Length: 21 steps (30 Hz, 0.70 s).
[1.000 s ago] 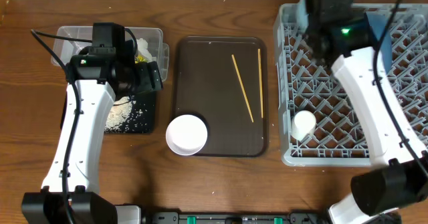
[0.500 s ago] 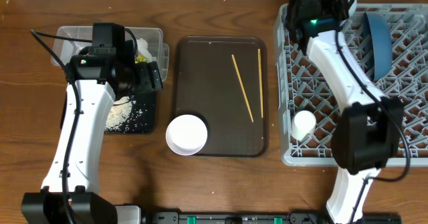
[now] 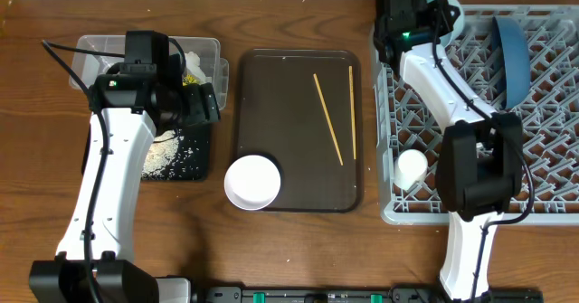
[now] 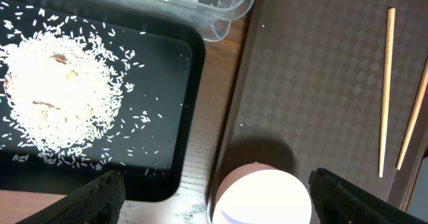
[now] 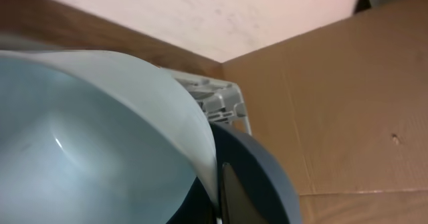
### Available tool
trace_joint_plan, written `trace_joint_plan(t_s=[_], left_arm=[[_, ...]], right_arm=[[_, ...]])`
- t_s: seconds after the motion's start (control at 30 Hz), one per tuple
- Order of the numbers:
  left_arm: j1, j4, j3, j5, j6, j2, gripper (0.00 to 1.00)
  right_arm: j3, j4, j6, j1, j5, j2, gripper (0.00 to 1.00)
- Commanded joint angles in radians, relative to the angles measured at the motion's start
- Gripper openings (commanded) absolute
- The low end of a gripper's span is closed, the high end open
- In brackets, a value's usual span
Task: Sort waste into correct bins and load items into the dishwasher rack
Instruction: 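Carry the light-blue bowl into the rack's back-left and release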
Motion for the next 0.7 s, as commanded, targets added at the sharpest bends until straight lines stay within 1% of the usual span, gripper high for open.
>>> trace_joint_plan(t_s=[0.0, 0.17, 0.3, 0.33, 0.37, 0.4, 0.43, 0.47, 0.5, 0.57, 0.6, 0.67], left_arm=[[0.003, -0.002, 0.018, 0.006, -0.005, -0.008, 0.9], [0.003, -0.002, 0.018, 0.006, -0.005, -0.008, 0.9], [0.003, -0.002, 0.018, 0.006, -0.005, -0.008, 0.9], [0.003, -0.002, 0.018, 0.006, -0.005, -0.008, 0.9], [0.003, -0.002, 0.018, 0.006, -0.005, -0.008, 0.9], [0.003, -0.002, 0.018, 0.006, -0.005, -0.008, 0.91], [0.003, -0.002, 0.018, 0.006, -0.005, -0.008, 0.9], [0.003, -0.002, 0.018, 0.006, -0.005, -0.008, 0.91], [0.003, -0.002, 0.018, 0.006, -0.005, -0.008, 0.9], [0.003, -0.002, 0.018, 0.006, -0.005, -0.008, 0.9], [0.003, -0.002, 0.018, 0.006, -0.005, -0.008, 0.9], [0.003, -0.002, 0.018, 0.006, -0.005, -0.008, 0.91]], right_arm=[[0.0, -0.033, 0.014, 0.016, -0.04, 0.013, 0.01], [0.0, -0.118, 0.048, 0.023, -0.153, 0.013, 0.01], [0.0, -0.18, 0.069, 0.049, -0.158, 0.013, 0.02], [0.0, -0.19, 0.069, 0.058, -0.158, 0.013, 0.07], [0.0, -0.197, 0.069, 0.066, -0.156, 0.013, 0.15], [0.0, -0.208, 0.069, 0.075, -0.152, 0.012, 0.29], [0.0, -0.216, 0.069, 0.082, -0.143, 0.011, 0.48], [0.0, -0.226, 0.069, 0.093, -0.132, 0.008, 0.58], [0.0, -0.234, 0.069, 0.104, -0.122, 0.004, 0.64], [0.0, -0.242, 0.069, 0.124, -0.108, -0.004, 0.73], [0.0, -0.244, 0.069, 0.135, -0.107, -0.012, 0.77], [0.0, -0.245, 0.069, 0.156, -0.108, -0.028, 0.81]])
